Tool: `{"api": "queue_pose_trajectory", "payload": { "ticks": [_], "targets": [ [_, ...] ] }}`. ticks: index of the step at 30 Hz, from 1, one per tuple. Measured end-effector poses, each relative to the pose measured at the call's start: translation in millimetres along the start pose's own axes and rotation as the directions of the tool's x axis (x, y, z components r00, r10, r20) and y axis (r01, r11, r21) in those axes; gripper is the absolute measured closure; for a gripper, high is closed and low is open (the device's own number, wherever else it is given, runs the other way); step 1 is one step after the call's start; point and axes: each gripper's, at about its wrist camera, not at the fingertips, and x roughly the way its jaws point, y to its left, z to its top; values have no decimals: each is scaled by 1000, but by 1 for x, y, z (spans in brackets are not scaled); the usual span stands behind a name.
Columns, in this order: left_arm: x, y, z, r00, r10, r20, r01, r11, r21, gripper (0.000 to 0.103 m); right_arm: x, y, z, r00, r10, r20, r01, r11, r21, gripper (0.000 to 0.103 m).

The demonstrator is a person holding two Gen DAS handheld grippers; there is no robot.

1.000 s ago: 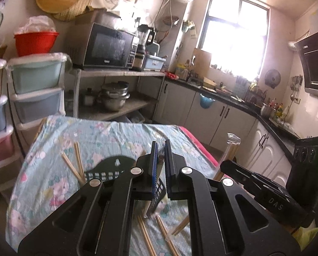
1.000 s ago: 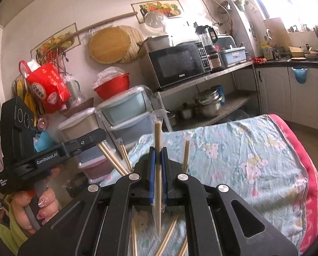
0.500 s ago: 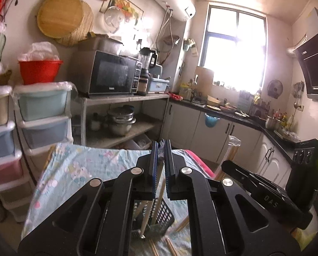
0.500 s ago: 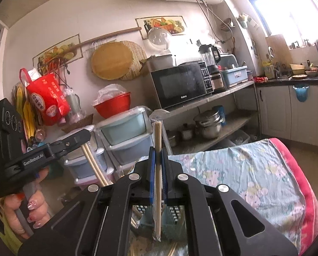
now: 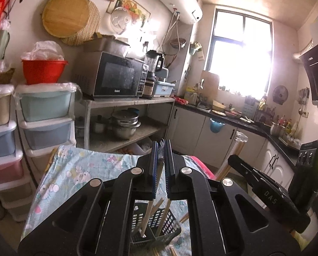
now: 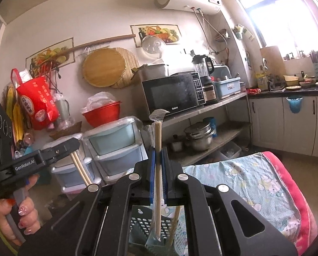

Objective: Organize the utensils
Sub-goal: 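Lower the right tool's chopstick into the caddy and open while the left tool releases its own, then raise both open tools away from the caddy toward the loose chopsticks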

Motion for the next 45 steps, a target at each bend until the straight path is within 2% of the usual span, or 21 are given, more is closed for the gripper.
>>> {"api": "queue_pose_trajectory", "payload": {
  "ticks": [14, 37, 41, 45],
  "targets": [
    [33, 15, -26, 998, 1, -68, -4, 999, -47, 100, 24, -12, -25, 998, -52, -30, 52, 999, 3, 97],
    [57, 29, -67, 987, 3, -163, -17, 996, -86, 99, 42, -28, -66, 986, -56, -157, 67, 996, 67, 96],
    [60, 35, -73, 983, 16, -181, -34, 995, -97, 87, 44, -33, -71, 982, -54, -182, 70, 994, 86, 95],
    [61, 40, -78, 981, 27, -193, -48, 993, -105, 78, 44, -37, -77, 978, -55, -201, 77, 992, 103, 82]
  ]
}}
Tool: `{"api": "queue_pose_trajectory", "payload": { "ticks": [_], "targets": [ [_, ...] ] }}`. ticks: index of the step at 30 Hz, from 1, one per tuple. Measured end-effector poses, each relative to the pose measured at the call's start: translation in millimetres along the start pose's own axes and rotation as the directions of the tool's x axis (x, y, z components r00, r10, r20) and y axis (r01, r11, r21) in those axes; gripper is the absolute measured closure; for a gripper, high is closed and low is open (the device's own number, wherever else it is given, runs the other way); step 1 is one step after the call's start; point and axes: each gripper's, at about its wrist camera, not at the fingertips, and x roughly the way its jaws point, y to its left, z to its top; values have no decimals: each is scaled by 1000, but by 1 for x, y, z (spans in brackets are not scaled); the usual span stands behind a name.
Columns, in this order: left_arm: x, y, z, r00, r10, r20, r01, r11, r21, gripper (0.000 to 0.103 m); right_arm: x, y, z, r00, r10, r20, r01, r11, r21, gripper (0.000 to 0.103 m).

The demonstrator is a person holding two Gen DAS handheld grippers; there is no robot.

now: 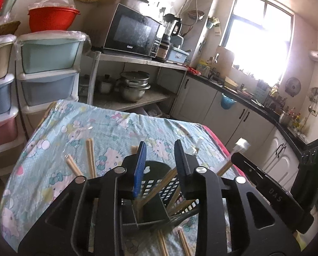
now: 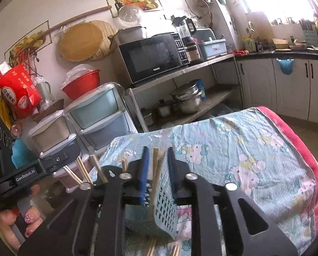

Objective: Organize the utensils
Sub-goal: 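Raise both open tools away from the caddy toward the loose chopsticks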

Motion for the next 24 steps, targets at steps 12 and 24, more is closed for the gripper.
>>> {"api": "queue_pose_trajectory", "payload": {
  "ticks": [12, 24],
  "targets": [
    [-4, 7, -11, 1000, 15, -11, -16, 1000, -25, 47, 1, -8, -10, 999, -8, -39, 9, 1000, 20, 72],
    [-15, 13, -21, 1000, 9, -28, -11, 998, -66, 11, -8, -10, -21, 997, 1, -83, 2, 1000, 26, 63]
  ]
}}
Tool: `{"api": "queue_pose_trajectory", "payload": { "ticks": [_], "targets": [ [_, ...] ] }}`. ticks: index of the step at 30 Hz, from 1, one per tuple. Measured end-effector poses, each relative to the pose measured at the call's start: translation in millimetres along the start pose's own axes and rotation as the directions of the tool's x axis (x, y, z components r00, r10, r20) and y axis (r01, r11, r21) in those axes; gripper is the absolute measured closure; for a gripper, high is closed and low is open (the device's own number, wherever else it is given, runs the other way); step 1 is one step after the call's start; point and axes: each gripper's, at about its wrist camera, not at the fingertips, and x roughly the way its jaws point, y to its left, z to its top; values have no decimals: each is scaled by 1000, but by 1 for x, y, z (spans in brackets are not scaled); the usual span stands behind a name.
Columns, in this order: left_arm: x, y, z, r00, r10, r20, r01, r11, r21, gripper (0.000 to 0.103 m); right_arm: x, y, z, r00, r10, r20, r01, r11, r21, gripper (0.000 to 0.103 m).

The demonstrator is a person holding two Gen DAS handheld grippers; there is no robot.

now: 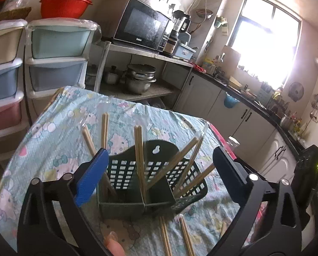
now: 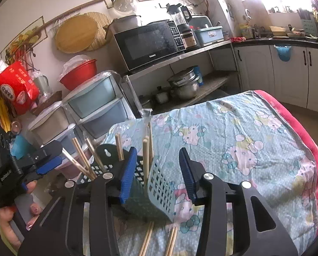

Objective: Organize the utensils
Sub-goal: 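Raise both open tools away from the caddy toward the loose chopsticks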

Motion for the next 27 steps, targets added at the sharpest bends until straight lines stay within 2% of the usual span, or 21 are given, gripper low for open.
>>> {"api": "queue_pose_trajectory", "payload": {
  "ticks": [6, 27],
  "targets": [
    [-8, 6, -10, 1000, -3, -12, 3, 1000, -20, 11, -7, -2, -6, 1000, 2, -15, -2, 1000, 5, 57],
    [-18, -3, -45, 999, -10, -50, 9, 1000, -15, 11, -34, -1, -38, 997, -9, -72, 8, 1000, -16, 53]
  ]
}}
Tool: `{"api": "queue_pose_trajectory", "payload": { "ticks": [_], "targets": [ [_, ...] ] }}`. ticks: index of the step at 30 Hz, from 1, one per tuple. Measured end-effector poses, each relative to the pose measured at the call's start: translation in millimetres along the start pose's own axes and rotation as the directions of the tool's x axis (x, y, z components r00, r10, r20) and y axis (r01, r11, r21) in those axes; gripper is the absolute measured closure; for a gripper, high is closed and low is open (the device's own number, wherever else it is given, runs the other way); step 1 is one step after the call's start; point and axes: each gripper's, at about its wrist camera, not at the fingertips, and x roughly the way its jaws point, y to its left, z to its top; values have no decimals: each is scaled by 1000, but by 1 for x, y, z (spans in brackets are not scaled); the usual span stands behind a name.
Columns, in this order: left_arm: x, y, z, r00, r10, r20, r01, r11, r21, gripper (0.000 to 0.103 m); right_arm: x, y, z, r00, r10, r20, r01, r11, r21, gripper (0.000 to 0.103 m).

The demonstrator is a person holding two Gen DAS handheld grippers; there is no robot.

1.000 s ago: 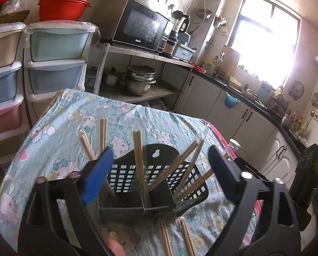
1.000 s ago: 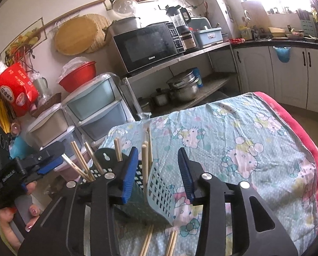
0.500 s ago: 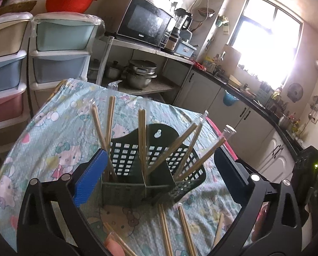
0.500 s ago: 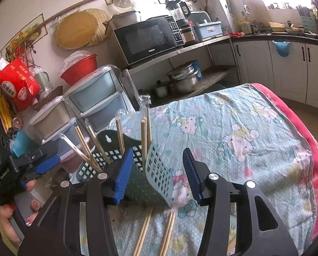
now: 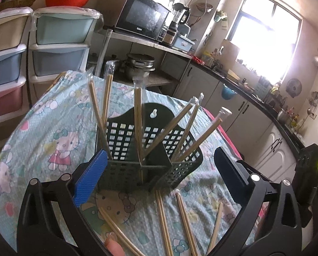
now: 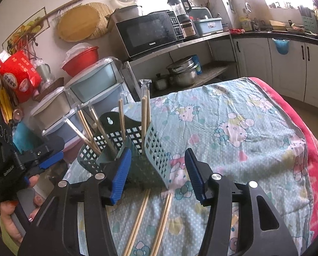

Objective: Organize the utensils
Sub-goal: 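Raise both open tools away from the caddy toward the loose chopsticks, then lower the right tool onto a loose chopstick while the left tool lowers onto another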

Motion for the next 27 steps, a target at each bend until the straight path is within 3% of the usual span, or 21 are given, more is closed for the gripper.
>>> {"api": "queue_pose_trajectory", "payload": {
  "ticks": [10, 27],
  "targets": [
    [2, -6, -18, 999, 14, -37, -13, 999, 34, 11, -6, 3, -14, 999, -13, -34, 11, 999, -35, 45],
    [15, -12, -45, 994, 13, -110, -6, 998, 69, 11, -14, -6, -39, 993, -55, -101, 50, 997, -53, 45]
  ]
}}
